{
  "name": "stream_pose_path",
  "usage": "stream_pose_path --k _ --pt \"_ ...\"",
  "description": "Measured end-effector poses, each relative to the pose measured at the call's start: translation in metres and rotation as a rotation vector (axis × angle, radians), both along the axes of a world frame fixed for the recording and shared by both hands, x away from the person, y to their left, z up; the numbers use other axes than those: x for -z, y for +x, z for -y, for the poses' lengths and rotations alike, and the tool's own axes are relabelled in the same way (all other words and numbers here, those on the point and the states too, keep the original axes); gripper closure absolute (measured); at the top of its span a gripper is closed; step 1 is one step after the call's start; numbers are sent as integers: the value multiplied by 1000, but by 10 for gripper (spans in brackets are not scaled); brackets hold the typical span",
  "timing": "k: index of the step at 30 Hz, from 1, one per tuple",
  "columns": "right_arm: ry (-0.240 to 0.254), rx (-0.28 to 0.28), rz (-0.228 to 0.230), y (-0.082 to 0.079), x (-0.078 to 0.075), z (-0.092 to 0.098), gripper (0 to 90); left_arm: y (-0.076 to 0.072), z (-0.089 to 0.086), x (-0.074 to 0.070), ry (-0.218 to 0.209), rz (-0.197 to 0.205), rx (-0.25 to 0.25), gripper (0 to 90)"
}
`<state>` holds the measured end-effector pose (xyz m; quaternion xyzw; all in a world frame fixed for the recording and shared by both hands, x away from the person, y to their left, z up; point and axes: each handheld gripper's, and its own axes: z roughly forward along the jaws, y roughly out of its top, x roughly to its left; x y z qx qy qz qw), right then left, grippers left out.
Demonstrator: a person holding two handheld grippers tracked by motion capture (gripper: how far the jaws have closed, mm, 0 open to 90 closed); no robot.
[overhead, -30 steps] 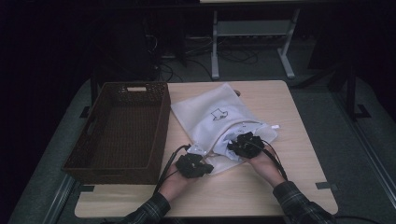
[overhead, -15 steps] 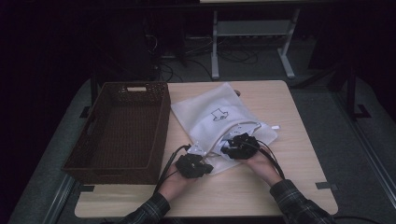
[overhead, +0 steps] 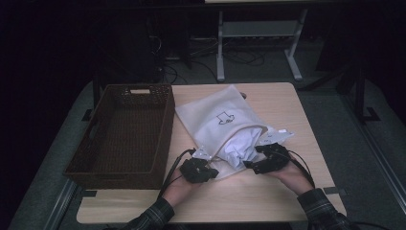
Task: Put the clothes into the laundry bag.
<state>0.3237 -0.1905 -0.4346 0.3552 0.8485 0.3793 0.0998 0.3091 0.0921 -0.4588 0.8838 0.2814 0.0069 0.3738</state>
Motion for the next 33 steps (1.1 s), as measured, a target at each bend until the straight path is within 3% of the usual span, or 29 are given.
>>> stream_pose_path --k 2,6,8,12,14,17,22,30,33 --pt "-25 14 -4 1 5 7 165 0 0 0 1 0 -1 864" --pt "1 24 -35 7 16 16 137 0 0 0 3 1 -1 864" --pt "21 16 -56 11 21 15 124 0 0 1 1 0 -2 864" --pt "-3 -22 -81 13 29 5 77 0 1 1 -1 -1 -5 863" --pt "12 -35 -88 12 31 -1 68 0 1 2 -2 -1 -6 863" --pt "4 -38 -79 11 33 -7 63 0 1 2 -2 -1 -7 863" --pt "-42 -12 -11 6 35 -23 132 0 1 3 -2 -2 -6 863" --pt "-41 -4 -17 4 37 -30 99 0 1 3 -2 -3 -7 863" --pt "-12 -8 -56 4 35 -31 56 0 1 3 -2 -3 -7 863"
